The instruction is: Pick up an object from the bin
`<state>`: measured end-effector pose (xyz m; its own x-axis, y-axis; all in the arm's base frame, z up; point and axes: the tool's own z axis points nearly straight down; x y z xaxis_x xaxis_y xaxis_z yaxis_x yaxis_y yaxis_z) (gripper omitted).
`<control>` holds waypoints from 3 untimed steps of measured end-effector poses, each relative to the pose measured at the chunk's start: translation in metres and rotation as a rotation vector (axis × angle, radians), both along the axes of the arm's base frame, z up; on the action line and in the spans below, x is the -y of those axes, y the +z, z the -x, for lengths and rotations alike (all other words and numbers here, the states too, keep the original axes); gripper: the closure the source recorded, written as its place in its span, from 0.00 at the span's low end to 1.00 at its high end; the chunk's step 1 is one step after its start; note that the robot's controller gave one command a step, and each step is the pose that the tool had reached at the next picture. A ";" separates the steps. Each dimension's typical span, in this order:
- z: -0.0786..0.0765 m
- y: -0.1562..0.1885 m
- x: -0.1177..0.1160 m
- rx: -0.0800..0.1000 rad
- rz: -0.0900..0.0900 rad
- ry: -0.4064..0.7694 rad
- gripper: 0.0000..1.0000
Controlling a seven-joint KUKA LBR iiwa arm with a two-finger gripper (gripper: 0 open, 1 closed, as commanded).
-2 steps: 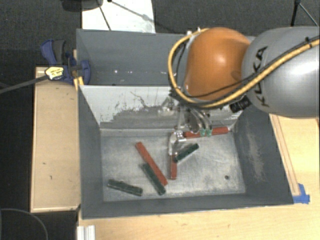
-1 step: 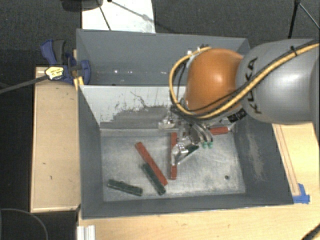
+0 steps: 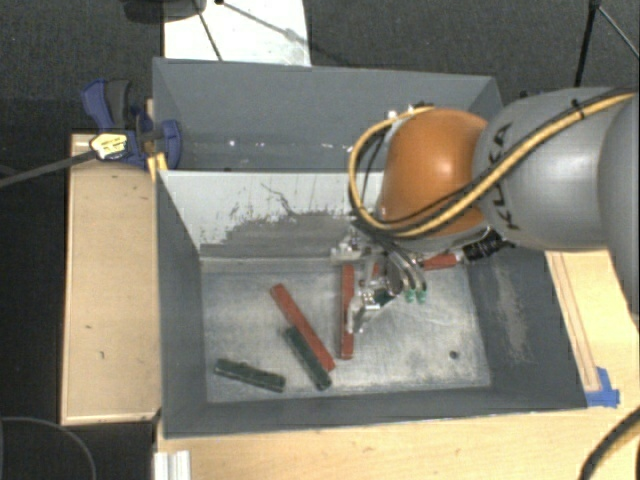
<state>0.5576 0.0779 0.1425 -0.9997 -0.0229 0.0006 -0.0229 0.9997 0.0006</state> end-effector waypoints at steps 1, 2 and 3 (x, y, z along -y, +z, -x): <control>-0.009 -0.028 0.019 0.002 0.000 0.123 0.00; -0.012 -0.066 0.013 0.010 0.001 0.391 1.00; -0.012 -0.066 0.013 0.010 0.001 0.390 1.00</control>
Offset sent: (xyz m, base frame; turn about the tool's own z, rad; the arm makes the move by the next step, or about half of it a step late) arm 0.0082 -0.0129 -0.0725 -0.3949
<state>0.5697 0.0651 0.0762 -0.9160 -0.4012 -0.0088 -0.4012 0.9160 -0.0025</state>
